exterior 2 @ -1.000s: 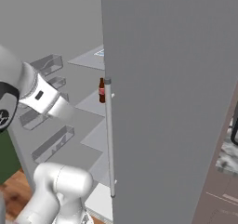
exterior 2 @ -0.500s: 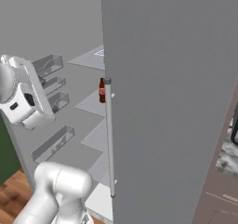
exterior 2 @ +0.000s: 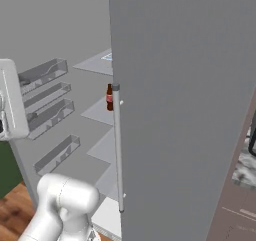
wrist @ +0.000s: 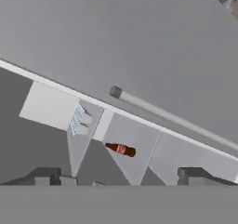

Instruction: Open the freezer door, pick up the ice cube tray from the freezer, and place it on the dining counter.

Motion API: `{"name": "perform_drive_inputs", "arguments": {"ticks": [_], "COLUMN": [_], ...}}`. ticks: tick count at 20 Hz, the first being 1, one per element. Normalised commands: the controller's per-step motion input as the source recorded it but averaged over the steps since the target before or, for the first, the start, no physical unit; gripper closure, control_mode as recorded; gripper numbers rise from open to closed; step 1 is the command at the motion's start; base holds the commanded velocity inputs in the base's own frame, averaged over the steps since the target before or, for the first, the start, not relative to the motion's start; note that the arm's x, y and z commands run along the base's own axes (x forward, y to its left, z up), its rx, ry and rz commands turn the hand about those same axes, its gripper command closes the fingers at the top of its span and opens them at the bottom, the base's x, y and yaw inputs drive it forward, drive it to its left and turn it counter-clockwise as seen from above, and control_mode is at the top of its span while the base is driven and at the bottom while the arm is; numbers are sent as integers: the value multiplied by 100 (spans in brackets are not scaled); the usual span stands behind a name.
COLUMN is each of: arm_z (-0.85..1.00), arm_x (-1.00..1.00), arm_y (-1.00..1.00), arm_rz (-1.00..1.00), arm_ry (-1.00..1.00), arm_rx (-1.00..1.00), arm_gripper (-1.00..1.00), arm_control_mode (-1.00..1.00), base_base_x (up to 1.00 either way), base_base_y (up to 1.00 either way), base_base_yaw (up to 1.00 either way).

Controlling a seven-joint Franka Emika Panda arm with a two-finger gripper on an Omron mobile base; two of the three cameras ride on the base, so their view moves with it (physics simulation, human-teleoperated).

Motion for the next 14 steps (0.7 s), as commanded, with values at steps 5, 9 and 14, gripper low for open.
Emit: {"name": "perform_drive_inputs", "arguments": {"ticks": [5, 9, 14], "arm_z": [29, 26, 28], "arm_x": [20, 53, 53], "arm_y": [10, 0, 0], "arm_rz": [-17, -13, -11], "arm_ry": [-13, -1, 3], "arm_rx": [18, 19, 17], "arm_gripper": [-100, -100, -100], "arm_control_mode": [-100, -100, -100], "base_base_x": [0, 0, 0], "base_base_y": [0, 0, 0], "base_base_yaw": [0, 0, 0]}}
